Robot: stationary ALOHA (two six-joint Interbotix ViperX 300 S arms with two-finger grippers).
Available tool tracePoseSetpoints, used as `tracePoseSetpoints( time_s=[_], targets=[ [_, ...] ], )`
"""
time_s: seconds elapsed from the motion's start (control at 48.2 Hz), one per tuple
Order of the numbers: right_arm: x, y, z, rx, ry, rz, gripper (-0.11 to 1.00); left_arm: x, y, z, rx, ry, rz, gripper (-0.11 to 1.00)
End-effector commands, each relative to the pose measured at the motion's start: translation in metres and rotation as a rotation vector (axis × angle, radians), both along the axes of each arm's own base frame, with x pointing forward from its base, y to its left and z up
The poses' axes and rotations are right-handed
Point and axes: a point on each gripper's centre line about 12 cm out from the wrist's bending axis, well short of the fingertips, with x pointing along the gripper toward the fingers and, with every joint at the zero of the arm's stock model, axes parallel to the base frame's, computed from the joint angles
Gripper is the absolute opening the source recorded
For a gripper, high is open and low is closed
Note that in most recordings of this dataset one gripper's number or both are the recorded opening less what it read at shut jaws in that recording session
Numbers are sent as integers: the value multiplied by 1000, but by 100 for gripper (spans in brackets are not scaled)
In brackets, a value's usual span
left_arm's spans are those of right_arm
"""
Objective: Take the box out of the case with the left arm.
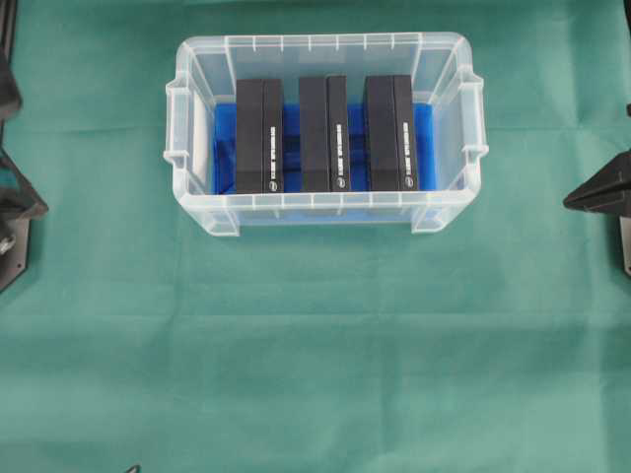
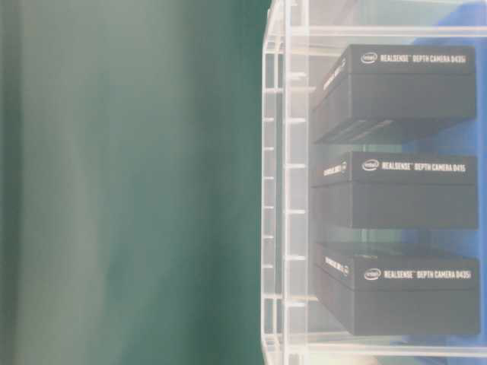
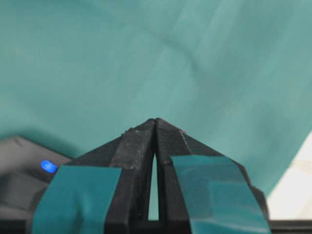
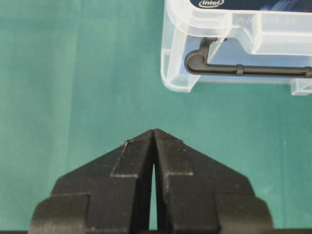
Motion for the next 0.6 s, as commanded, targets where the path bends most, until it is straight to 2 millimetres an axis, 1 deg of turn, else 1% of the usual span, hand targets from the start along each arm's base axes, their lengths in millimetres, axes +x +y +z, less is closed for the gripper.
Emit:
tracePoseSetpoints(
  time_s=[0.0, 0.021, 0.104, 0.311, 0.394, 0.581],
  targets=[
    [3, 0, 10, 2, -18, -2, 2, 3, 4, 8, -55, -17, 147, 1],
    [3, 0, 9, 2, -17, -4, 2, 2, 5, 8, -87, -12, 214, 1],
    [3, 0, 8, 1, -8, -2, 2, -1, 5, 6, -159, 14, 382, 1],
    [1, 0, 6, 1, 18, -2, 2, -10, 6, 2, -267, 95, 688, 1],
    [1, 0, 7, 1, 21, -2, 2, -12, 6, 1, -282, 110, 742, 1],
    [1, 0, 7, 1, 21, -4, 2, -12, 6, 0, -277, 119, 733, 1]
  ],
)
